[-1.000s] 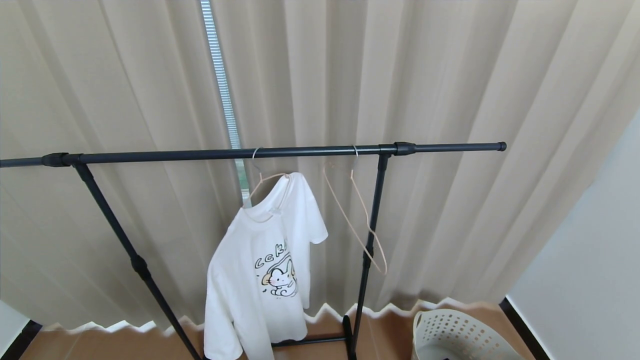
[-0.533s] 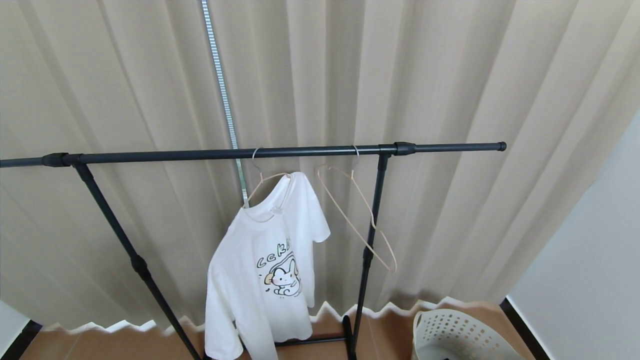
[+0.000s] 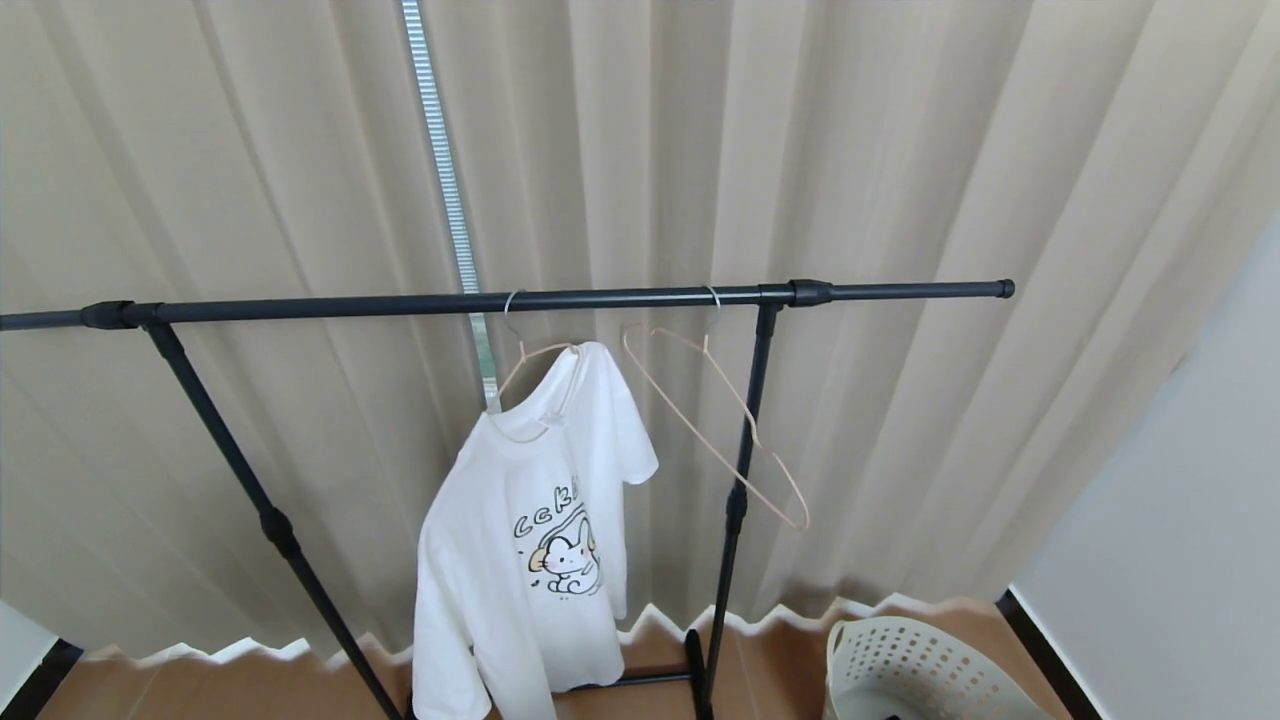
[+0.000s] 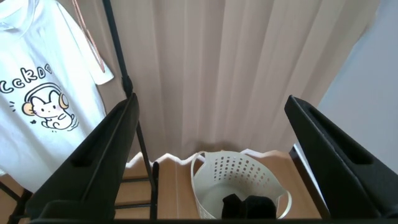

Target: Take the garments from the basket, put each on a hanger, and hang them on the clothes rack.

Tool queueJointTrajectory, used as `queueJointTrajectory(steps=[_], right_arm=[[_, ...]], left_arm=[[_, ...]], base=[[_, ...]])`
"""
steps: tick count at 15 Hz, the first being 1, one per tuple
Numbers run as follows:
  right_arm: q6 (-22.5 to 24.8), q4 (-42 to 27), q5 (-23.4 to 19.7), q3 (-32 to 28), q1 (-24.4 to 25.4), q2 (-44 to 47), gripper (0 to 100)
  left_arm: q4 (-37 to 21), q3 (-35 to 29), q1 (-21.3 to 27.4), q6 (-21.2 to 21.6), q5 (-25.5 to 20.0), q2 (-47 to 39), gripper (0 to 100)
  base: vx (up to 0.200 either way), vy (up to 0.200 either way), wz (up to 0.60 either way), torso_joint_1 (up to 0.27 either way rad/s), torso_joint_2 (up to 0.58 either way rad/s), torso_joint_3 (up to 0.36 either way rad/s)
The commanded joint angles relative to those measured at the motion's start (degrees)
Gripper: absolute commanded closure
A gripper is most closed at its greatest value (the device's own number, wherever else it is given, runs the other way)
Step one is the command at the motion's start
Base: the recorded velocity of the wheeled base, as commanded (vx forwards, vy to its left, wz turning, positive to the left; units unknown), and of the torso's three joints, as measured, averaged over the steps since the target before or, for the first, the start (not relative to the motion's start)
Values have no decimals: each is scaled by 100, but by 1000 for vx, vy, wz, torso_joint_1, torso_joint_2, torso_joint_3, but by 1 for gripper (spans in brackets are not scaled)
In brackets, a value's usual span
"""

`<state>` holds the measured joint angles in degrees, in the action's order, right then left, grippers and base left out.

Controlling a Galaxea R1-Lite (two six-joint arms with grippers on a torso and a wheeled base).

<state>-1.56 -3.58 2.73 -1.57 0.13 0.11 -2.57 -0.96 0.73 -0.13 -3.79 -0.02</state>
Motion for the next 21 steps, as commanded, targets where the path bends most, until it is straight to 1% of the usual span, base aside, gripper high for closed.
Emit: queueJointTrajectory(steps=[1,21], right_arm=[[-2,-2,-1,8,4,-2,0],[-11,95,35,34,4,-11,0]], left_arm=[[11,8,-3,-4,1,2,0],[-6,-18,-3,-31,1,2,0]], base=[[0,0,0,-95,232,124],[0,0,0,-146,336,185]])
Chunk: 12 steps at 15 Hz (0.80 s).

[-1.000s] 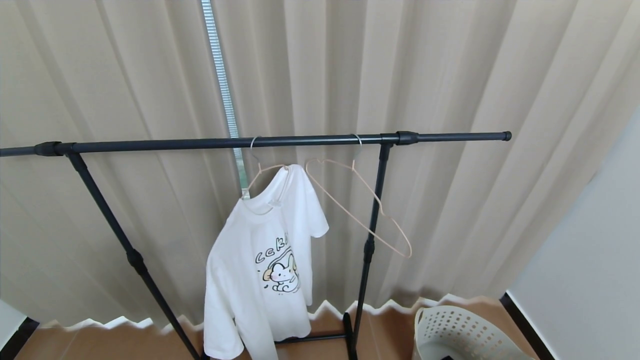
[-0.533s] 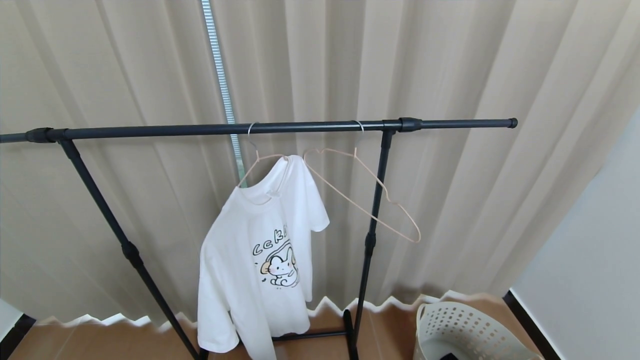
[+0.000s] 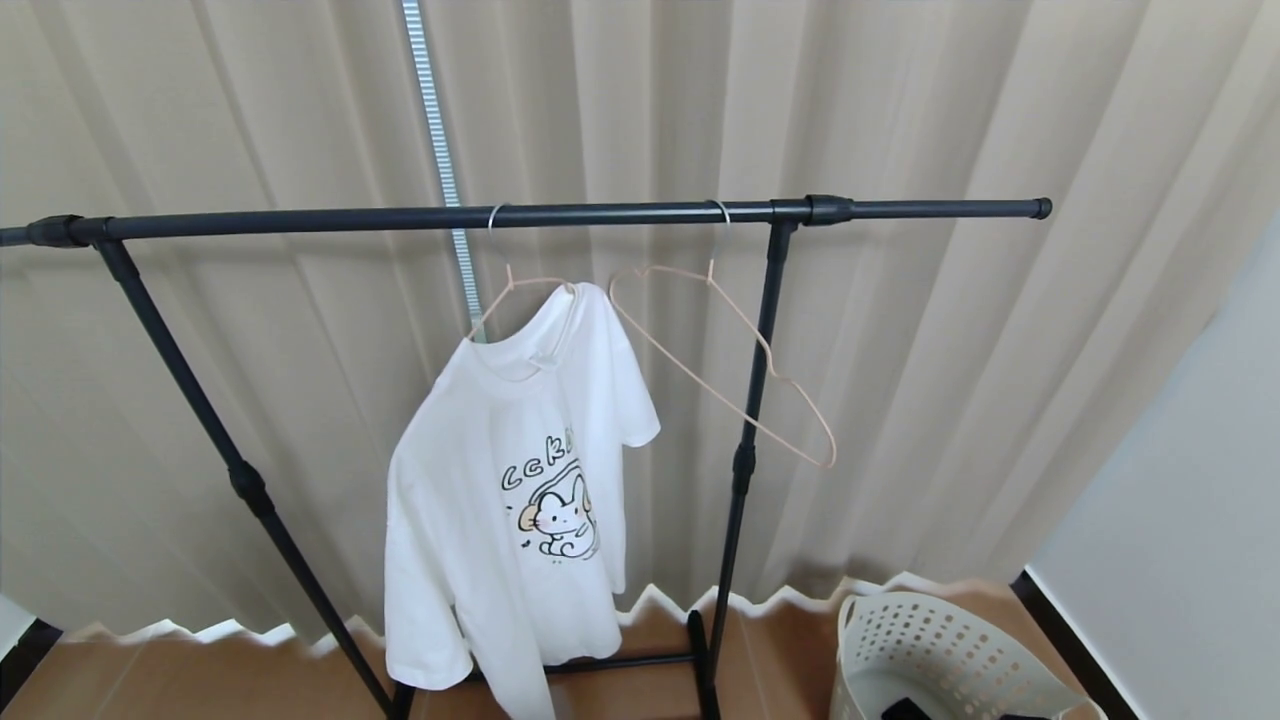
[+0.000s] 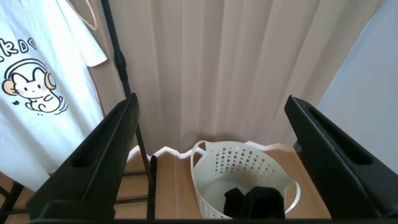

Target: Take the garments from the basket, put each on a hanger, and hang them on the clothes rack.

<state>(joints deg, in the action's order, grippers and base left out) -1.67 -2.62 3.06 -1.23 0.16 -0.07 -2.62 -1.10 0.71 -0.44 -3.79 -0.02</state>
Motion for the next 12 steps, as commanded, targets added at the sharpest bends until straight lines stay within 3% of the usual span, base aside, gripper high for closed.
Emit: queueJointTrajectory(steps=[1,12], right_arm=[[0,-2,2,0,2,7,0],[9,-2,-7,0,2,7,0]], left_arm=[[-2,-5,0,0,1,2,0],[-10,-5,0,0,1,2,0]], base=[[0,0,0,-154,378,217],[0,0,0,-202,506,302]])
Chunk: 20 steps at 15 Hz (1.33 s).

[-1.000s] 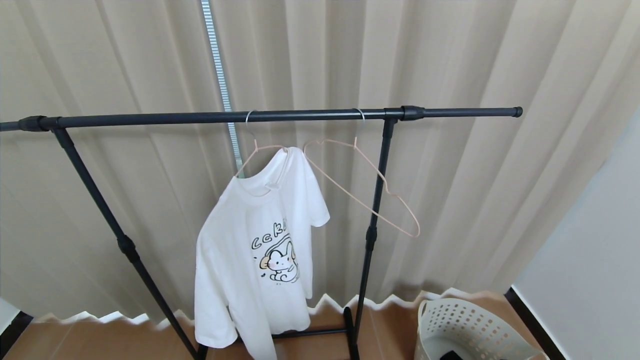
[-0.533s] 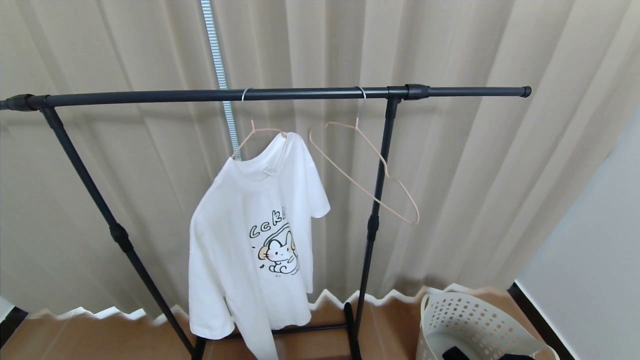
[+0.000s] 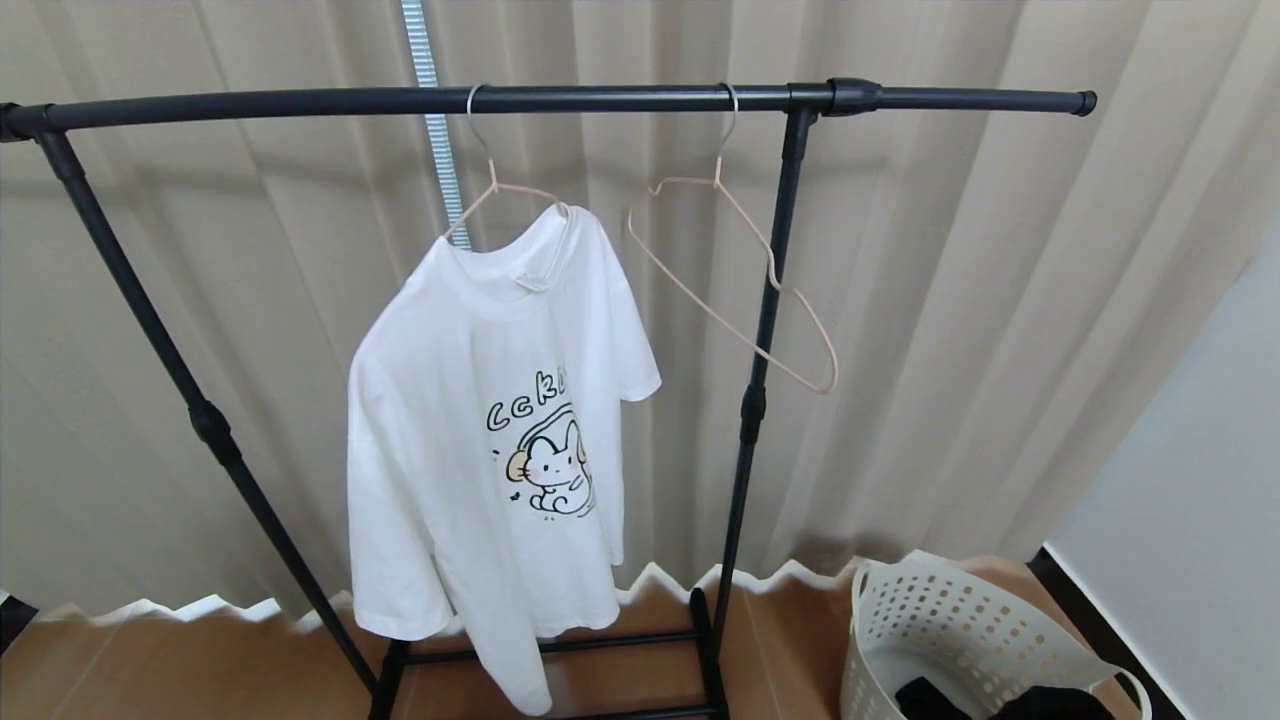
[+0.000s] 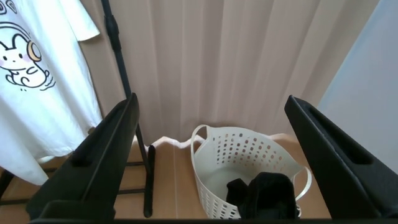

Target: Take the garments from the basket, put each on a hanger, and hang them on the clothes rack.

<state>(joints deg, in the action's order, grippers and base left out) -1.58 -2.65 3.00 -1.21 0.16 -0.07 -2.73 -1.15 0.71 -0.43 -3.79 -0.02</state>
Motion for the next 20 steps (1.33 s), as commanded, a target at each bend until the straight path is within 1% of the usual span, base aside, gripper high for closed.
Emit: queueJointTrajectory(steps=[1,8,12,16,20], right_arm=[[0,-8,-1,-2,2,7,0],[0,1,-1,-2,2,7,0],[18,1,-1,-2,2,7,0],[18,-8,-10,-2,2,7,0],[18,-8,-10,-2,2,7,0]], left_arm=[[1,0,0,-1,1,2,0],[1,0,0,-1,1,2,0],[1,0,0,-1,1,2,0],[9,9,0,-1,1,2,0],[18,9,0,-10,10,2,0]], base=[[0,0,0,-193,540,334],[0,0,0,-147,467,314],[0,0,0,-32,112,82],[0,0,0,-71,279,206],[0,0,0,-10,39,29]])
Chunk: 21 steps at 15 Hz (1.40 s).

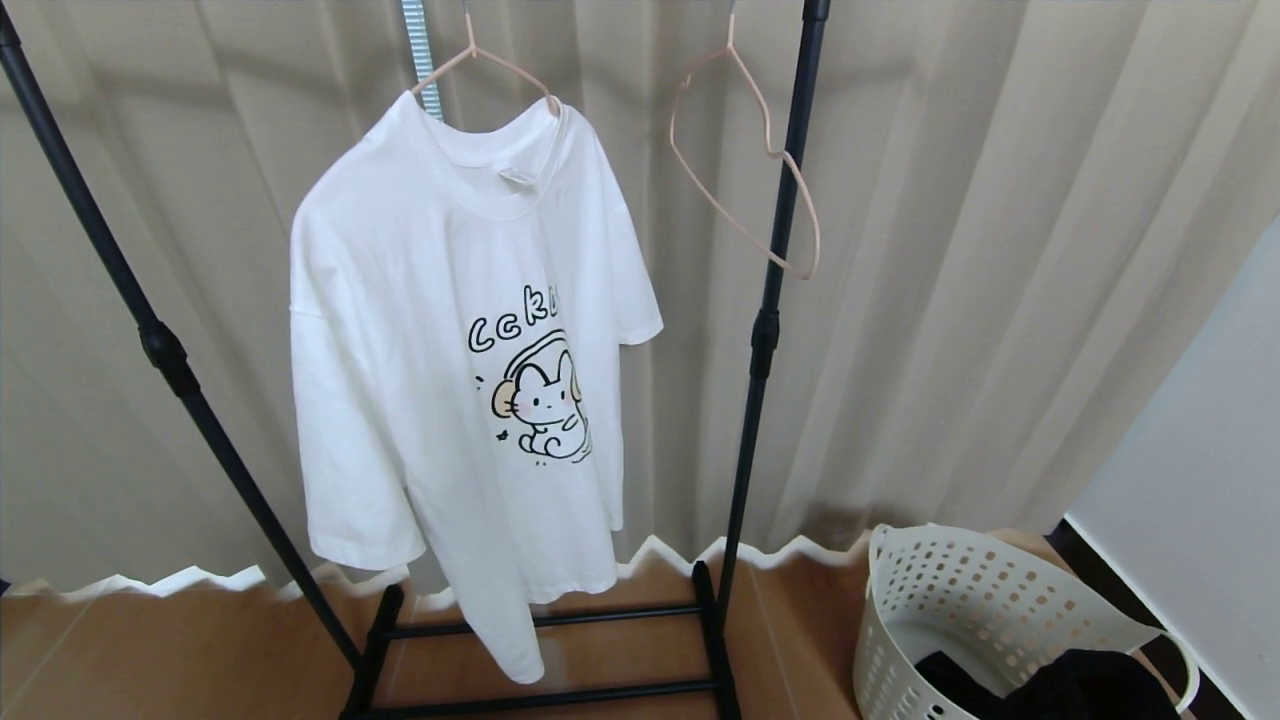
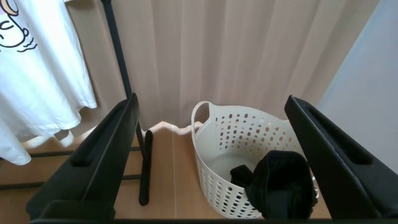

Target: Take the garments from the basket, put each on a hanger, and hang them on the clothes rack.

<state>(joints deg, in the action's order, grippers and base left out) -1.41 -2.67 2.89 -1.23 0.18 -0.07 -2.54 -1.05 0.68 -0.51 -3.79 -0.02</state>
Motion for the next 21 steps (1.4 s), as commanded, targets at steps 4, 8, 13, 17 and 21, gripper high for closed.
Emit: queueJointTrajectory(steps=[4,8,13,17,21], right_arm=[[1,-5,1,0,-1,7,0],[1,-5,1,0,-1,7,0],[1,-5,1,0,-1,7,0],[1,-5,1,0,-1,7,0],[1,-5,1,0,-1,7,0]], left_arm=[[-1,-1,2,-2,1,2,0],[-1,-1,2,-2,1,2,0],[-1,-1,2,7,1,2,0],[-1,-1,2,7,1,2,0],[-1,-1,2,-2,1,2,0]], base=[[0,0,0,-51,193,150],[0,0,0,-39,281,233],[0,-160,0,-6,37,43],[0,-200,-300,5,6,1],[0,-50,-600,4,2,4]])
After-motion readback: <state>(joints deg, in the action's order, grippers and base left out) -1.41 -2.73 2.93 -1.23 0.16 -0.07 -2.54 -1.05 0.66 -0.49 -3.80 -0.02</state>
